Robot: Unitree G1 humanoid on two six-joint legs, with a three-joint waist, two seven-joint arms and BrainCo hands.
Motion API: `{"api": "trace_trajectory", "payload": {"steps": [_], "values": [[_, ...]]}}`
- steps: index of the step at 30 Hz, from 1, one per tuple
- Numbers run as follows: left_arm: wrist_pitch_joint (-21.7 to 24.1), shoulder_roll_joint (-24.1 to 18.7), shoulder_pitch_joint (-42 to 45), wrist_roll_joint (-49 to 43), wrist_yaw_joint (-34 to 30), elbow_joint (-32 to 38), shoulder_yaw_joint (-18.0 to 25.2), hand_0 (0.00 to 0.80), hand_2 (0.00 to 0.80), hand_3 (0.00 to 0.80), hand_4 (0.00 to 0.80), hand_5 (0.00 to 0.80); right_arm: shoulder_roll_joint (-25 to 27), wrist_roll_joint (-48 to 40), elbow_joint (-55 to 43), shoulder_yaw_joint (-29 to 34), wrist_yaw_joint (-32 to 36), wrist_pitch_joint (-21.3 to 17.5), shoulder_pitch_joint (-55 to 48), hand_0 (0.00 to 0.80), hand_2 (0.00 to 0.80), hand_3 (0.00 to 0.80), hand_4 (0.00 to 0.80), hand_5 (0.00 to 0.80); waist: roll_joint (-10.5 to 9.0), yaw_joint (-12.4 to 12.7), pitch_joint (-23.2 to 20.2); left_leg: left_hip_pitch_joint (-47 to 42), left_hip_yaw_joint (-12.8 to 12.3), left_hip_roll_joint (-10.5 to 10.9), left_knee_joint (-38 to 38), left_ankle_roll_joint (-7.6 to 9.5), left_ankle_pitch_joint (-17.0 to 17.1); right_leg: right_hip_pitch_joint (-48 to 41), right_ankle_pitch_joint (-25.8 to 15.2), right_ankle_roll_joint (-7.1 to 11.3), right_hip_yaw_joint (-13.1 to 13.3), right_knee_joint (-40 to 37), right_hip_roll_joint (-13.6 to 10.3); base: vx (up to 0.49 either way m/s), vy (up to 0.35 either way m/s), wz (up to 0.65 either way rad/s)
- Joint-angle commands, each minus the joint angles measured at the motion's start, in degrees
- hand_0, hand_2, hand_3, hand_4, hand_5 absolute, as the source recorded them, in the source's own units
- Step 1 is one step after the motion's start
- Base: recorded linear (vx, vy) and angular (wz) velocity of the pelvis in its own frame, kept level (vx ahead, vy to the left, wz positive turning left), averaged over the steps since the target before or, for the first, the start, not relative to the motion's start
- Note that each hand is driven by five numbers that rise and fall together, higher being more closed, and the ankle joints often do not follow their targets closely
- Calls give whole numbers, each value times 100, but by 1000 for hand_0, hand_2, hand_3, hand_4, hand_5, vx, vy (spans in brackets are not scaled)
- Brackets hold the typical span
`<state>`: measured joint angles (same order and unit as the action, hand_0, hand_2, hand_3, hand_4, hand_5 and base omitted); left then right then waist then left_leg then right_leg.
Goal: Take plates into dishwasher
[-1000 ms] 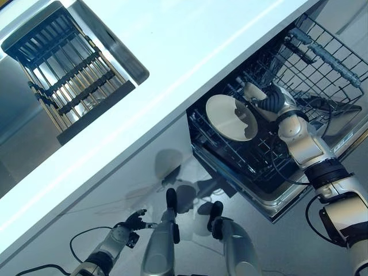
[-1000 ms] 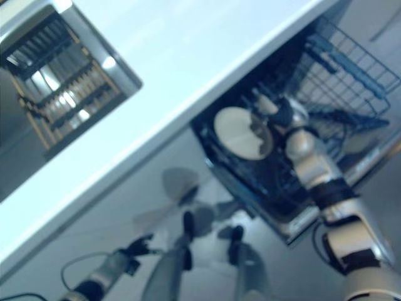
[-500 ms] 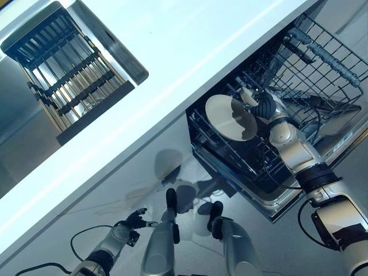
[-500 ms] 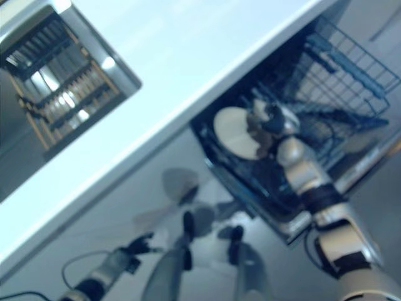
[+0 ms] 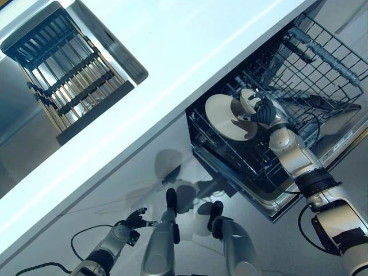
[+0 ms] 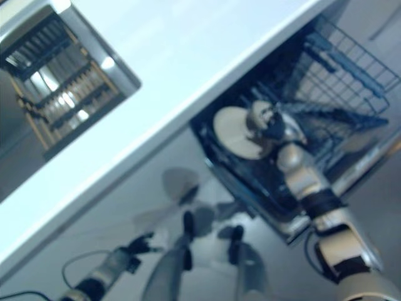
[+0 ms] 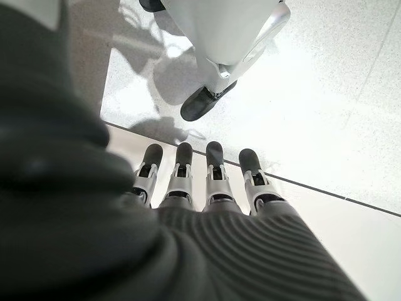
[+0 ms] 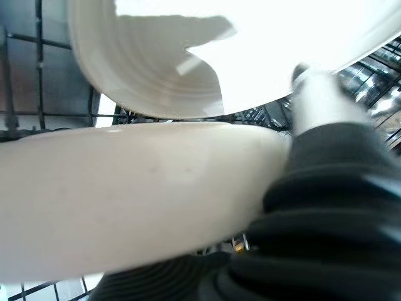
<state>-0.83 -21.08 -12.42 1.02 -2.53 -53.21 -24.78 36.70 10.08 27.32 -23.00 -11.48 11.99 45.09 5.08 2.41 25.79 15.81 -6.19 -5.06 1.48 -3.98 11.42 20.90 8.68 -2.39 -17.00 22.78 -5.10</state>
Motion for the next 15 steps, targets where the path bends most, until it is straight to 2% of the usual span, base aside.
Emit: {"api": "trace_trajectory", "payload": {"steps": [1, 15], "values": [[-18, 97, -108, 76, 36, -2, -1, 0, 0, 0, 0, 0, 110, 25, -294, 154, -112, -3, -2, 0, 0, 0, 0, 0, -279, -62, 207, -533, -378, 549, 105, 368, -1018, -912, -432, 128, -158, -1849, 501, 0, 0, 0], [-17, 107, -37, 63, 57, -43, 54, 0, 0, 0, 0, 0, 166, 170, -482, 274, -317, -121, -138, 0, 0, 0, 0, 0, -328, -69, 127, -641, -379, 545, 160, 382, -1032, -1042, -444, 133, -147, -1943, 528, 0, 0, 0]]}}
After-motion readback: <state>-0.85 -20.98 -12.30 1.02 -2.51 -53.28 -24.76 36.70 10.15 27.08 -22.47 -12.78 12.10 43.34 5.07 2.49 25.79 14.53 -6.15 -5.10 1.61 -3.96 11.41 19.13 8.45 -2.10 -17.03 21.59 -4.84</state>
